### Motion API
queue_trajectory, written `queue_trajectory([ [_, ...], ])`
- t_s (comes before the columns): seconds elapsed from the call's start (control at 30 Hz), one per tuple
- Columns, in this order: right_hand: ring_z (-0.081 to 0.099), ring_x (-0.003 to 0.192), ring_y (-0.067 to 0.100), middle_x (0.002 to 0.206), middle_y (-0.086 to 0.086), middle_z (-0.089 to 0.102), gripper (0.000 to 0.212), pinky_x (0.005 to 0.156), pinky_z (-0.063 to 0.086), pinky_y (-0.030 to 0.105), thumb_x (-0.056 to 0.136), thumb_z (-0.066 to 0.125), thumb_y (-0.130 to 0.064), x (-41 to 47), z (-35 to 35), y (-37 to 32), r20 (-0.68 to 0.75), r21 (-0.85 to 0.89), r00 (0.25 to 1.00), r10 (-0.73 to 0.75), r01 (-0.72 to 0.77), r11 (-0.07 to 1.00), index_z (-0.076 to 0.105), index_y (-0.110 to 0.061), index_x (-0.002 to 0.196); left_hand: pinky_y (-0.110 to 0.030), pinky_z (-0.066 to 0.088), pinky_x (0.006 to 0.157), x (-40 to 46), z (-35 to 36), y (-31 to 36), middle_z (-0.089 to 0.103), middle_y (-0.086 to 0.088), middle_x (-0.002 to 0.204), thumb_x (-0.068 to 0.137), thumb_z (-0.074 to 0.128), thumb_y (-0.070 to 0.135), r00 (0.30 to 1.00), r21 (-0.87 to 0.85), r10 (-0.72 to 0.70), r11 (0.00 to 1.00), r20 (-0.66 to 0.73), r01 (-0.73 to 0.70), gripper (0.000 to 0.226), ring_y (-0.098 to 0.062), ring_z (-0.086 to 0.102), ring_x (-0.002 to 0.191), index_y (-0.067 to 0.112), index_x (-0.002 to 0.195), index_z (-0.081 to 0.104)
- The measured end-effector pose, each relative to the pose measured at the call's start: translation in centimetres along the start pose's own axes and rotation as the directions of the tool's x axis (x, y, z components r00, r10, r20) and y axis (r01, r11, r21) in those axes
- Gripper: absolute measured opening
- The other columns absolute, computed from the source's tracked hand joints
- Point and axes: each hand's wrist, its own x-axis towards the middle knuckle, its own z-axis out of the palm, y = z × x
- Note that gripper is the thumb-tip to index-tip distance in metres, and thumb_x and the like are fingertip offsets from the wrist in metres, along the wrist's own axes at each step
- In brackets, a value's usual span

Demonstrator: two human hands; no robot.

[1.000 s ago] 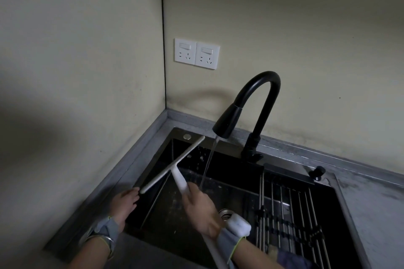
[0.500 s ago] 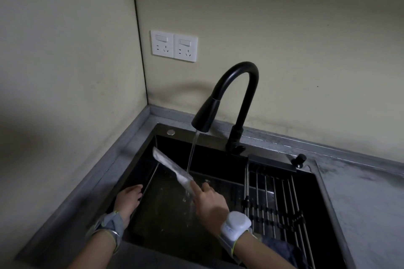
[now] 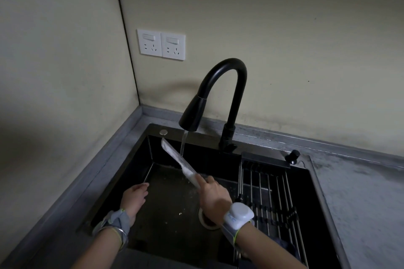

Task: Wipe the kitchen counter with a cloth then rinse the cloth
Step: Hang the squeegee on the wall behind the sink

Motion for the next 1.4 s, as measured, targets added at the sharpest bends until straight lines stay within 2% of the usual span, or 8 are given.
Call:
queue_trajectory([
  [0.4, 0.053, 0.110, 0.032, 0.125, 0.015, 0.044, 0.051, 0.082, 0.043, 0.038, 0.097, 0.037, -0.013, -0.9, -1.5, 3.3, -0.045, 0.054, 0.999, 0.015, -0.013, 0.998, 0.024, -0.023, 0.144, -0.027, 0.040, 0.083, -1.5, 3.2, 0.3, 0.056, -0.021, 0.123, 0.098, 0.046, 0.009, 0.999, 0.070, 0.022, 0.997, 0.049, -0.025, 0.032, -0.027, 0.051, 0.118, -0.004, 0.126, 0.054],
  [0.63, 0.054, 0.108, 0.030, 0.124, 0.012, 0.046, 0.048, 0.080, 0.043, 0.036, 0.099, 0.036, -0.017, -1.6, -1.2, 5.6, -0.106, 0.105, 0.994, 0.034, -0.023, 0.994, 0.023, -0.027, 0.144, -0.030, 0.039, 0.095, -2.8, 6.9, 1.0, 0.057, -0.017, 0.127, 0.098, 0.045, 0.011, 0.984, 0.169, 0.053, 0.982, 0.171, -0.082, 0.029, -0.025, 0.053, 0.120, 0.002, 0.123, 0.057],
  [0.87, 0.058, 0.106, 0.029, 0.126, 0.006, 0.052, 0.047, 0.080, 0.044, 0.033, 0.097, 0.042, -0.029, -3.6, -2.5, 10.4, -0.280, 0.340, 0.953, 0.112, -0.010, 0.941, 0.032, -0.030, 0.144, -0.023, 0.041, 0.074, -4.2, 15.5, 4.3, 0.062, -0.018, 0.121, 0.100, 0.042, 0.014, 0.942, 0.174, 0.102, 0.971, 0.321, -0.164, 0.030, -0.026, 0.059, 0.109, -0.002, 0.121, 0.057],
  [0.97, 0.058, 0.111, 0.026, 0.128, 0.007, 0.056, 0.046, 0.088, 0.044, 0.031, 0.095, 0.048, -0.023, -4.2, -3.8, 12.8, -0.377, 0.462, 0.909, 0.179, 0.017, 0.887, 0.041, -0.022, 0.141, -0.020, 0.040, 0.072, -4.2, 19.5, 5.6, 0.060, -0.019, 0.124, 0.102, 0.036, 0.019, 0.916, 0.182, 0.114, 0.964, 0.384, -0.197, 0.036, -0.021, 0.057, 0.103, -0.003, 0.123, 0.056],
  [1.07, 0.060, 0.110, 0.019, 0.123, 0.007, 0.062, 0.042, 0.093, 0.046, 0.028, 0.094, 0.053, -0.018, -4.7, -5.2, 15.3, -0.430, 0.599, 0.860, 0.276, 0.043, 0.800, 0.048, -0.015, 0.136, -0.026, 0.041, 0.085, -3.8, 22.7, 6.4, 0.059, -0.018, 0.125, 0.103, 0.033, 0.023, 0.902, 0.195, 0.109, 0.959, 0.417, -0.206, 0.039, -0.027, 0.056, 0.115, -0.003, 0.124, 0.055],
  [1.2, 0.060, 0.074, -0.008, 0.099, -0.004, 0.068, 0.039, 0.066, 0.043, 0.003, 0.094, 0.054, -0.019, -5.0, -6.5, 18.6, -0.395, 0.742, 0.819, 0.417, 0.017, 0.670, 0.051, -0.015, 0.133, -0.031, 0.045, 0.091, -2.8, 25.2, 6.9, 0.061, -0.020, 0.118, 0.103, 0.036, 0.022, 0.914, 0.220, 0.148, 0.945, 0.377, -0.244, 0.039, -0.025, 0.060, 0.102, -0.007, 0.119, 0.056],
  [1.27, 0.052, 0.053, -0.004, 0.076, -0.008, 0.062, 0.037, 0.053, 0.041, 0.010, 0.094, 0.054, -0.018, -4.9, -6.9, 19.8, -0.365, 0.790, 0.815, 0.450, 0.015, 0.613, 0.053, -0.016, 0.131, -0.038, 0.041, 0.105, -2.2, 25.2, 7.0, 0.061, -0.021, 0.121, 0.102, 0.038, 0.023, 0.928, 0.236, 0.148, 0.942, 0.342, -0.238, 0.039, -0.030, 0.057, 0.114, -0.007, 0.116, 0.059],
  [1.4, 0.044, 0.046, 0.007, 0.064, 0.000, 0.054, 0.031, 0.042, 0.040, 0.023, 0.095, 0.053, -0.016, -4.6, -7.4, 23.0, -0.249, 0.910, 0.820, 0.516, 0.016, 0.414, 0.056, -0.019, 0.126, -0.035, 0.042, 0.102, -1.9, 26.3, 7.2, 0.060, -0.019, 0.118, 0.103, 0.036, 0.018, 0.938, 0.217, 0.133, 0.953, 0.321, -0.210, 0.038, -0.028, 0.056, 0.111, -0.009, 0.121, 0.055],
])
